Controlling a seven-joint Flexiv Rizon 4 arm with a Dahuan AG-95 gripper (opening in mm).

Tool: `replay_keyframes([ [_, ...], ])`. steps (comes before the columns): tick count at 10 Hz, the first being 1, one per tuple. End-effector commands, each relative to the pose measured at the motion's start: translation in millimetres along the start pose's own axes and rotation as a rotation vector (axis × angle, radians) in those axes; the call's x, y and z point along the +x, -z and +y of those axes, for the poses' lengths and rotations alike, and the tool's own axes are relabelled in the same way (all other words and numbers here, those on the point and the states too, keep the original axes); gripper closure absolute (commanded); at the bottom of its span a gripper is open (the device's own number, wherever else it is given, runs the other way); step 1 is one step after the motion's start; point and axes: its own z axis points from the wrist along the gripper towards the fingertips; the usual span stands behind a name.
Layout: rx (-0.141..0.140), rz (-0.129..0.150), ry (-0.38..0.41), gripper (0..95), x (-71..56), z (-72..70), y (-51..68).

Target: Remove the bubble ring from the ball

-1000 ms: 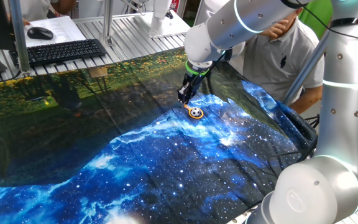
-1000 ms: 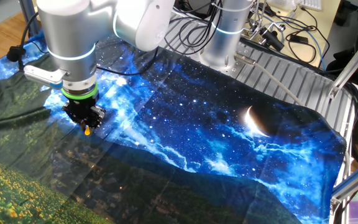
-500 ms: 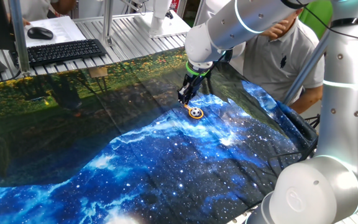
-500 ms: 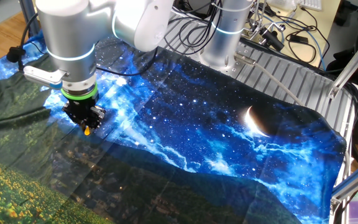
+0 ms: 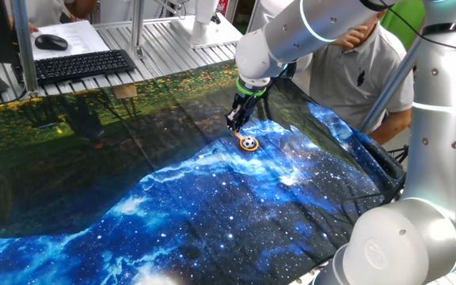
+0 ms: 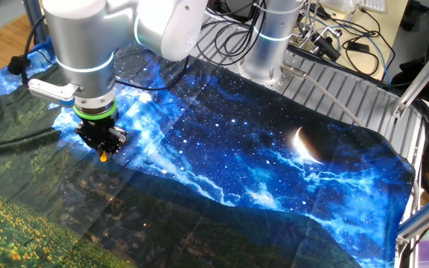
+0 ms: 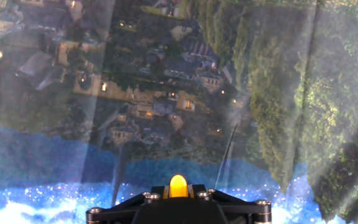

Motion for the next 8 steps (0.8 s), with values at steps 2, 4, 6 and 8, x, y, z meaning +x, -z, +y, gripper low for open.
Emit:
replay_keyframes([
  [2, 0.007, 0.037, -0.032, 95.0, -1.0, 8.0, 17.1],
  [4, 0.01, 0.057, -0.063, 95.0, 0.6, 18.9, 31.6],
  [6, 0.014, 0.06, -0.131, 95.0, 3.4, 42.4, 42.1],
  [8, 0.005, 0.06, -0.215, 95.0, 6.8, 63.7, 52.5],
])
